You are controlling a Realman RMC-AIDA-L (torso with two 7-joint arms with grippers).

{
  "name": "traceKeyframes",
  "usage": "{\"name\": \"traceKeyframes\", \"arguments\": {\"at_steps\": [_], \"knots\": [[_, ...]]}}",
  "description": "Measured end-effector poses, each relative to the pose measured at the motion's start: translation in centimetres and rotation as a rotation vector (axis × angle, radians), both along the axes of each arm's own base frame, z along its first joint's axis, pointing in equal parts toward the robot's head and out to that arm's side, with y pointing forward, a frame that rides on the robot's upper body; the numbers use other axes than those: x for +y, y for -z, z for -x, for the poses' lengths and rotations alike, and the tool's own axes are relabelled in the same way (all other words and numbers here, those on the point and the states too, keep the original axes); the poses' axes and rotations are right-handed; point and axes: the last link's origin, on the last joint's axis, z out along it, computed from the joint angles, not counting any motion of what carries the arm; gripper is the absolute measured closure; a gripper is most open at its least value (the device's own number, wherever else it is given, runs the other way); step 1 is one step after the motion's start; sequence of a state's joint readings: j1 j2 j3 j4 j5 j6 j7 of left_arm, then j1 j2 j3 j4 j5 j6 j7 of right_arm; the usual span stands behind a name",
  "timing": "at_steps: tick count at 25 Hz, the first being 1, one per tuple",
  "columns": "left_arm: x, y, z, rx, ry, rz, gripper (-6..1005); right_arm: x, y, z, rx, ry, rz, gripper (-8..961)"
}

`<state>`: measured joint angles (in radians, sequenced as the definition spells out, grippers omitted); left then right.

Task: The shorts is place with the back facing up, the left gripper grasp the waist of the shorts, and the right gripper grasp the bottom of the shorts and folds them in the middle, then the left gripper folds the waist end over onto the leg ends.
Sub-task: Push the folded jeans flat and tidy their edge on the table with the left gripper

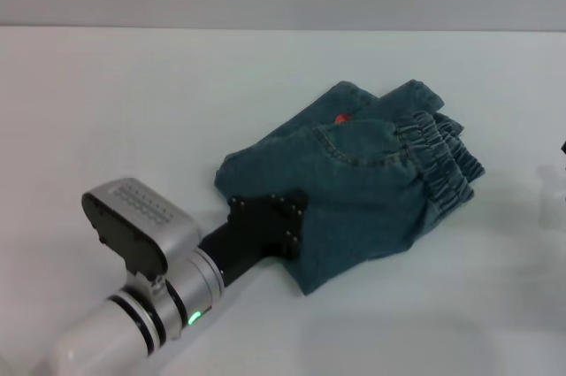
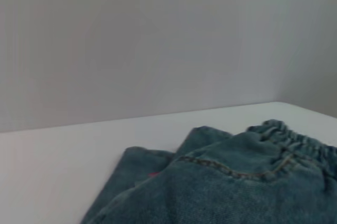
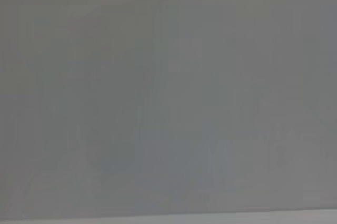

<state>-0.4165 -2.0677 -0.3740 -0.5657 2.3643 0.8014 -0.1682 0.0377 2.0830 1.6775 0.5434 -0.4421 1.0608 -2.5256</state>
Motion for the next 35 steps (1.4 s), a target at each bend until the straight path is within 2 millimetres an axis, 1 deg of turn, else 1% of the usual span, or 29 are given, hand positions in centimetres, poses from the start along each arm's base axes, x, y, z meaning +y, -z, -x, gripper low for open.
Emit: {"name": "traceKeyframes", "arguments": {"at_steps": [2, 3, 5, 6, 8, 10, 14, 19, 20, 21, 23, 26, 27, 28, 30, 31, 35], "knots": [[1.4, -0.4, 0.5, 0.015, -0.022, -0.001, 975, -0.3, -0.1, -0.1, 0.005, 0.0, -0.005, 953], [1.4, -0.4, 0.5, 0.015, -0.022, -0.001, 974, -0.4, -0.1, -0.1, 0.007, 0.0, -0.005, 953], [2.7, -0.8, 0.8, 0.039, -0.028, -0.004, 972, -0.5, -0.1, -0.1, 0.009, 0.003, -0.008, 953], [2.7, -0.8, 0.8, 0.039, -0.028, -0.004, 971, -0.6, 0.0, -0.1, 0.011, 0.004, -0.008, 953], [3.4, -1.0, 0.8, 0.047, -0.032, -0.005, 969, -0.7, 0.0, -0.1, 0.014, 0.003, -0.009, 953], [4.7, -1.5, 0.7, 0.06, -0.033, -0.023, 967, -0.8, 0.1, 0.0, 0.016, -0.002, -0.007, 953], [6.1, -2.2, 0.6, 0.083, -0.022, -0.049, 964, -1.0, 0.3, 0.0, 0.021, -0.004, -0.003, 953], [7.2, -2.7, 0.2, 0.087, -0.013, -0.072, 960, -1.2, 0.4, 0.0, 0.041, 0.005, -0.009, 953], [7.2, -2.7, 0.2, 0.087, -0.013, -0.072, 959, -1.2, 0.5, 0.0, 0.047, 0.007, -0.009, 953], [7.1, -2.9, -0.2, 0.056, -0.003, -0.082, 958, -1.2, 0.5, 0.0, 0.05, 0.006, -0.008, 953], [6.5, -3.1, -0.2, 0.018, -0.006, -0.097, 956, -1.2, 0.5, 0.1, 0.052, 0.003, -0.005, 953], [6.5, -3.1, -0.2, 0.018, -0.006, -0.097, 953, -0.9, 0.7, 0.3, 0.05, -0.001, 0.001, 953], [5.2, -3.2, 0.3, -0.034, -0.031, -0.104, 953, -0.7, 0.7, 0.4, 0.049, -0.004, 0.005, 953], [3.8, -2.8, 0.6, -0.043, -0.033, -0.084, 952, -0.6, 0.8, 0.5, 0.049, -0.007, 0.008, 953], [3.8, -2.8, 0.6, -0.043, -0.033, -0.084, 950, -0.3, 0.9, 0.6, 0.048, -0.012, 0.01, 953], [2.2, -2.2, 0.9, -0.067, -0.058, -0.053, 949, -0.2, 0.9, 0.7, 0.048, -0.016, 0.011, 953], [1.6, -2.0, 1.2, -0.1, -0.096, -0.021, 945, 0.4, 1.0, 1.0, 0.047, -0.028, 0.018, 954]]}}
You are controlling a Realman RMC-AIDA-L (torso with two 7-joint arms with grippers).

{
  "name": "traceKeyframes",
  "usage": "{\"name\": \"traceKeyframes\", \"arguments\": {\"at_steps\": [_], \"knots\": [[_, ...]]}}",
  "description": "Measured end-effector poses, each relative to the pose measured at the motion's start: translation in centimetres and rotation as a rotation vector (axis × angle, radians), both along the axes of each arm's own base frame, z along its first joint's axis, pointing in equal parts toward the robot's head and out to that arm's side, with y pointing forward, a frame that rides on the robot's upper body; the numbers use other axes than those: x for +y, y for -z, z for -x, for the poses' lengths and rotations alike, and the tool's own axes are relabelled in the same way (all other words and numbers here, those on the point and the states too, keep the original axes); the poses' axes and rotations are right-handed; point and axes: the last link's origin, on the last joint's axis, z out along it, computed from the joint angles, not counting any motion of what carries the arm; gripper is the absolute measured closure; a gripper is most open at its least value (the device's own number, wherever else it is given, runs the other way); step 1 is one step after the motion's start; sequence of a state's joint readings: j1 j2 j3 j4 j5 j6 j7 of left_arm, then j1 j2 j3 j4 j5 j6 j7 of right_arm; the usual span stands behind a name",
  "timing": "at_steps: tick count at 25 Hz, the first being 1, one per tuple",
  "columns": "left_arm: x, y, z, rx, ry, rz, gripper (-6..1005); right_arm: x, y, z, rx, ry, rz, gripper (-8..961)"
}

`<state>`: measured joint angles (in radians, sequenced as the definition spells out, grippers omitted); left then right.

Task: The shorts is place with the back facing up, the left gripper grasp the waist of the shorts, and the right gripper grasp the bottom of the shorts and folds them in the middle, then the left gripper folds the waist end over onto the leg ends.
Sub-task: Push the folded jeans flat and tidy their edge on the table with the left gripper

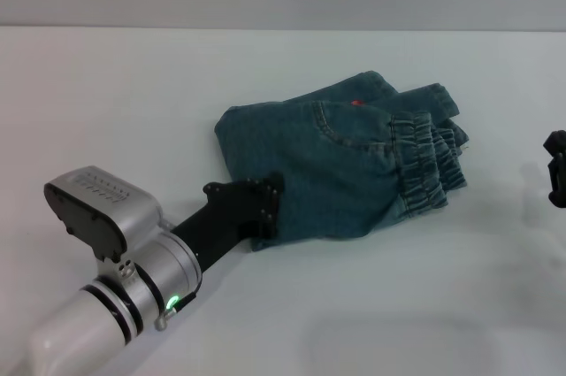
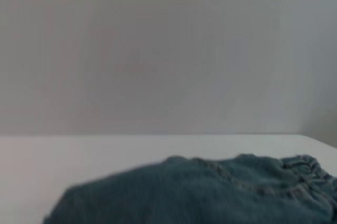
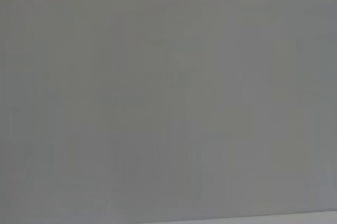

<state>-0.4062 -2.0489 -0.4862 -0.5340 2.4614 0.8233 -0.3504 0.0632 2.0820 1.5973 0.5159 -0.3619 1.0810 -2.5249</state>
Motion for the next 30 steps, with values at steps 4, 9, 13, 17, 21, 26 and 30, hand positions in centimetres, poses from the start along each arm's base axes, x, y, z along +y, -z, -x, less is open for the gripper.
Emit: {"name": "traceKeyframes", "arguments": {"at_steps": [4, 9, 13, 17, 21, 26, 30], "knots": [[0.0, 0.4, 0.6, 0.023, -0.021, 0.042, 942, 0.3, 0.2, 0.1, -0.001, -0.003, 0.007, 954], [1.2, 0.3, 0.7, 0.066, -0.02, 0.044, 938, 0.3, 0.2, 0.1, 0.0, -0.002, 0.009, 954], [2.4, 0.1, 0.4, 0.096, -0.005, 0.042, 934, 0.1, 0.2, -0.1, 0.0, 0.004, 0.008, 954], [3.7, -0.1, 0.3, 0.133, 0.011, 0.039, 930, -0.2, 0.2, -0.2, 0.004, 0.008, 0.007, 954], [4.7, -0.3, 0.2, 0.159, 0.011, 0.04, 927, -0.7, 0.3, -0.4, 0.007, 0.017, 0.005, 954], [5.9, -0.7, 0.1, 0.189, 0.021, 0.031, 923, -1.0, 0.2, -0.4, 0.015, 0.016, -0.004, 953], [6.7, -0.9, -0.4, 0.192, 0.032, 0.019, 919, -1.0, 0.1, -0.3, 0.021, 0.009, -0.008, 953]]}}
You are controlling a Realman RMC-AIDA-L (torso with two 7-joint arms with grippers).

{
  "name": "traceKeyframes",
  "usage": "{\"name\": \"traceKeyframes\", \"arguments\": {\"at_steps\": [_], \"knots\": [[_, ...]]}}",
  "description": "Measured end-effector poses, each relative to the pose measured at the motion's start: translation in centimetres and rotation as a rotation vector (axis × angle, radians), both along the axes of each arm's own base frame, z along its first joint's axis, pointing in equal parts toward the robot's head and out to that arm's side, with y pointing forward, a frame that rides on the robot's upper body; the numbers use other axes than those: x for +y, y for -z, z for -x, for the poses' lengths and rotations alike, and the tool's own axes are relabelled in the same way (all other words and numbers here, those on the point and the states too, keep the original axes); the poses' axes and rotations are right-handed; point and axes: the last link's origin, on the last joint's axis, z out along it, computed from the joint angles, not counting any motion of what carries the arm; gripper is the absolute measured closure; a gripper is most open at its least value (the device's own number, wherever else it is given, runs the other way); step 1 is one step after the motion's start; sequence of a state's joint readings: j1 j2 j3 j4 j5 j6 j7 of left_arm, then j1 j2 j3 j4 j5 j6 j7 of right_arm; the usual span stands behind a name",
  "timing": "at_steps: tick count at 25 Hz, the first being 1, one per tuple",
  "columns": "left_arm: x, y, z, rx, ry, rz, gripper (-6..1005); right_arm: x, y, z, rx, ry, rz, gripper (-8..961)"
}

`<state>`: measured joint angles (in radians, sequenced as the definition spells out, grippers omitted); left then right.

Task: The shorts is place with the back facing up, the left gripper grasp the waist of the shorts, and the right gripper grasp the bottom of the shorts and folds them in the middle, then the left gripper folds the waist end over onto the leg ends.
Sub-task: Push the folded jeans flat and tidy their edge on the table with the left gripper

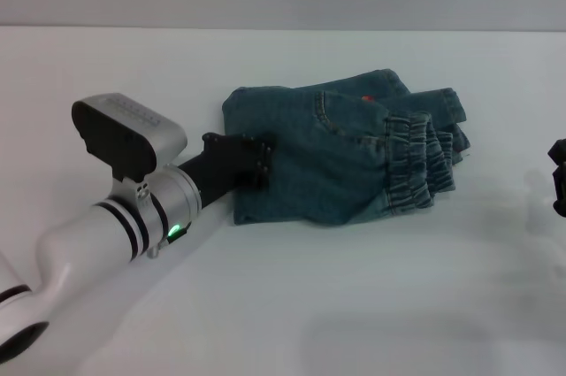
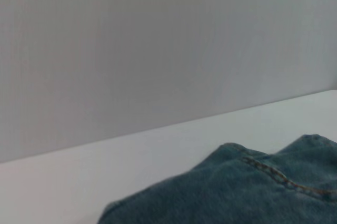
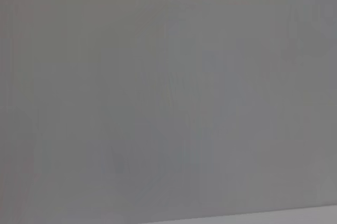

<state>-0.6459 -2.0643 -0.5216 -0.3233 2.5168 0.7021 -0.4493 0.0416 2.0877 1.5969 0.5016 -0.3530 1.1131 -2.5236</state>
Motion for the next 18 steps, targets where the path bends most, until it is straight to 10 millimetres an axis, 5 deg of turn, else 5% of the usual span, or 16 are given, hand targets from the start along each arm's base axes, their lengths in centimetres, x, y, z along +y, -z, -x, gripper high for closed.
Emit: {"name": "traceKeyframes", "arguments": {"at_steps": [7, 18], "knots": [[0.8, -0.2, -0.7, 0.004, 0.022, -0.01, 913, 0.0, 0.0, 0.0, 0.006, -0.002, 0.0, 954], [-3.7, 0.5, -1.4, -0.115, 0.055, 0.023, 903, 0.1, 0.2, 0.0, 0.006, 0.0, 0.014, 954]]}}
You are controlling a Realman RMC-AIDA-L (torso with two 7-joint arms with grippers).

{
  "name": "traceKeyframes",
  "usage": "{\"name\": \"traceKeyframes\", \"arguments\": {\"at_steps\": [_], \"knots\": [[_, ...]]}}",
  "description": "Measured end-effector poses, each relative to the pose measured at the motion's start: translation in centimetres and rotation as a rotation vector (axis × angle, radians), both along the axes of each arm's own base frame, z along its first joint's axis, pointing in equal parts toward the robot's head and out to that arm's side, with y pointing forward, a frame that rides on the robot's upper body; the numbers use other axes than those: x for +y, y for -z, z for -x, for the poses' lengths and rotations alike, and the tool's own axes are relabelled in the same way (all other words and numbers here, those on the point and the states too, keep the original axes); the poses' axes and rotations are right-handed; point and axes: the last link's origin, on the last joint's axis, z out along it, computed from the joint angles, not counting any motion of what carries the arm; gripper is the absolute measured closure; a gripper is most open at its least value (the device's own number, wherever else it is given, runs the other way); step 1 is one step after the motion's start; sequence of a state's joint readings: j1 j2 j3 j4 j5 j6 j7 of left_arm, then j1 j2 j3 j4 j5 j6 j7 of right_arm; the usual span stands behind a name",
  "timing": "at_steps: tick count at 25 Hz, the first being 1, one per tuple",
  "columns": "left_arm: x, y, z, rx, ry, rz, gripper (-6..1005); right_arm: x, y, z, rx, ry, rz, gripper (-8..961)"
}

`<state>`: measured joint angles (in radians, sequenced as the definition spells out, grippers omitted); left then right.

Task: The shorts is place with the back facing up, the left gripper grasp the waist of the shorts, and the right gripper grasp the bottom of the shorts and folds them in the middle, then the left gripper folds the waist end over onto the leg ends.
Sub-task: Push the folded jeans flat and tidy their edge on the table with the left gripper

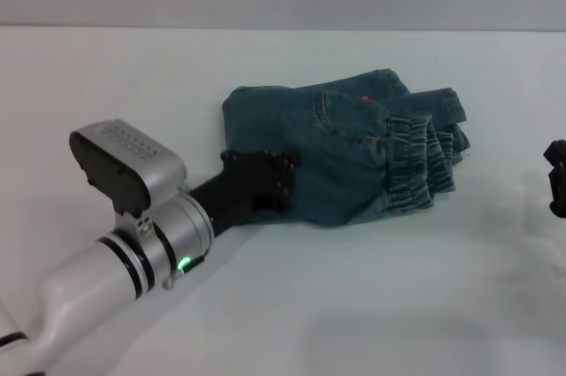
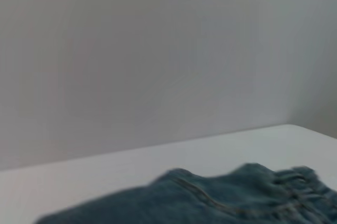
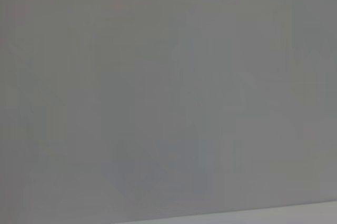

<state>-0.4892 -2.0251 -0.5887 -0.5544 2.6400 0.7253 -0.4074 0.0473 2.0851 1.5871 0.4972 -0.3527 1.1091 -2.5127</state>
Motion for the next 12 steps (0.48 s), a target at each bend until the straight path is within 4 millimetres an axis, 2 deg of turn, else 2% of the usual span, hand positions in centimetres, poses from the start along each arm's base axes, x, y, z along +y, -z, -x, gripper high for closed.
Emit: {"name": "traceKeyframes", "arguments": {"at_steps": [8, 12], "knots": [[-1.0, 1.0, 1.0, -0.033, -0.085, 0.101, 896, 0.2, 0.0, 0.1, -0.003, -0.004, 0.003, 954], [-0.2, 1.2, 1.3, 0.014, -0.096, 0.102, 893, 0.2, 0.0, 0.1, -0.003, -0.004, 0.003, 954]]}}
